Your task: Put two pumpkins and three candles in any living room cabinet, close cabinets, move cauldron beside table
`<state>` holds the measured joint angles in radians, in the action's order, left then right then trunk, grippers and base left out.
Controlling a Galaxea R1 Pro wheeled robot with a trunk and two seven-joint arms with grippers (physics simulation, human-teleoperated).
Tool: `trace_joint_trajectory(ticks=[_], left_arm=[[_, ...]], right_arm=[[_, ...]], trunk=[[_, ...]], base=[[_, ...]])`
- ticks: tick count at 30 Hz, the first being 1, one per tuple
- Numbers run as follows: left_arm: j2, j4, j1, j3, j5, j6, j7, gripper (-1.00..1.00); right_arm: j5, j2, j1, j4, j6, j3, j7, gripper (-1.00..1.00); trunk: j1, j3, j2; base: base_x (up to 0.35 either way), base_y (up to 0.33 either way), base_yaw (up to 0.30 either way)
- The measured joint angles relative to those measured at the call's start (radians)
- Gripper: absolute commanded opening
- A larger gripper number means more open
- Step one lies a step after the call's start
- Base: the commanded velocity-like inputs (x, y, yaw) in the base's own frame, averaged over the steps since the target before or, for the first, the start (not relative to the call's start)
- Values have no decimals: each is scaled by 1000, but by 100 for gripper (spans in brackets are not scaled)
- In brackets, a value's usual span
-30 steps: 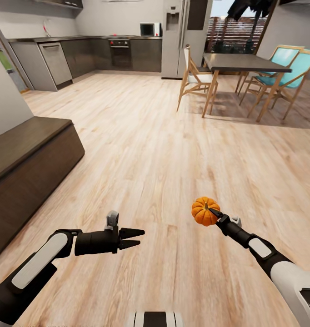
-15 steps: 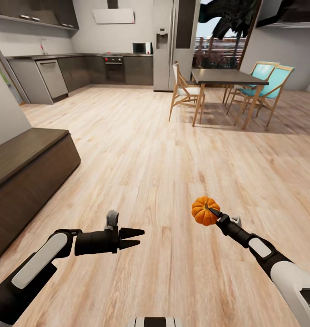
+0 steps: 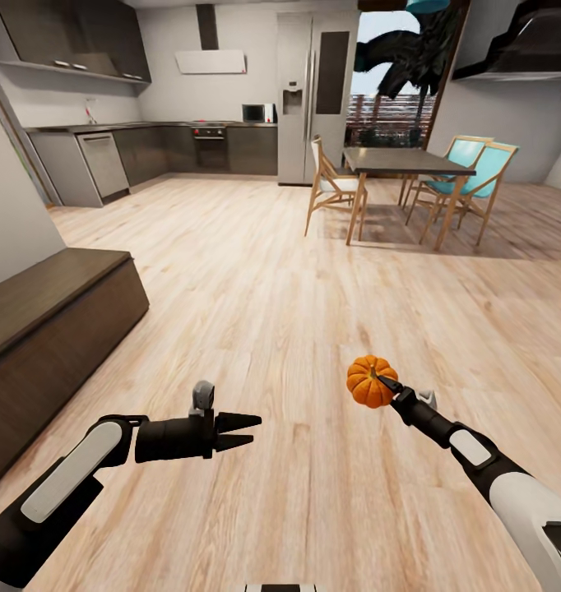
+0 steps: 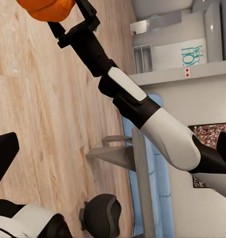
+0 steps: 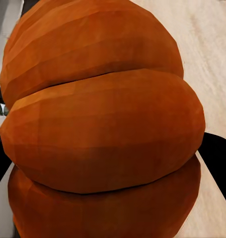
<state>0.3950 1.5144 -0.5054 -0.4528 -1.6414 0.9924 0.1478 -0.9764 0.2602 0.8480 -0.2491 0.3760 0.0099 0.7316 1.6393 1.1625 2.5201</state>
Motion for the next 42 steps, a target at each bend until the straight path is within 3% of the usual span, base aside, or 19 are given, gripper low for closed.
trace_joint_trajectory(ticks=[34,42], left_arm=[[-1,0,0,0,0,0,0,100],[-1,0,0,-1,0,0,0,100]], right_arm=[[-7,-1,0,10,0,-1,-10,-100],[-10,-1,0,12,-1,-1,-10,-100]], trunk=[[-15,-132,-8],[-19,-166,-10]], base=[[0,0,-1],[0,0,-174]])
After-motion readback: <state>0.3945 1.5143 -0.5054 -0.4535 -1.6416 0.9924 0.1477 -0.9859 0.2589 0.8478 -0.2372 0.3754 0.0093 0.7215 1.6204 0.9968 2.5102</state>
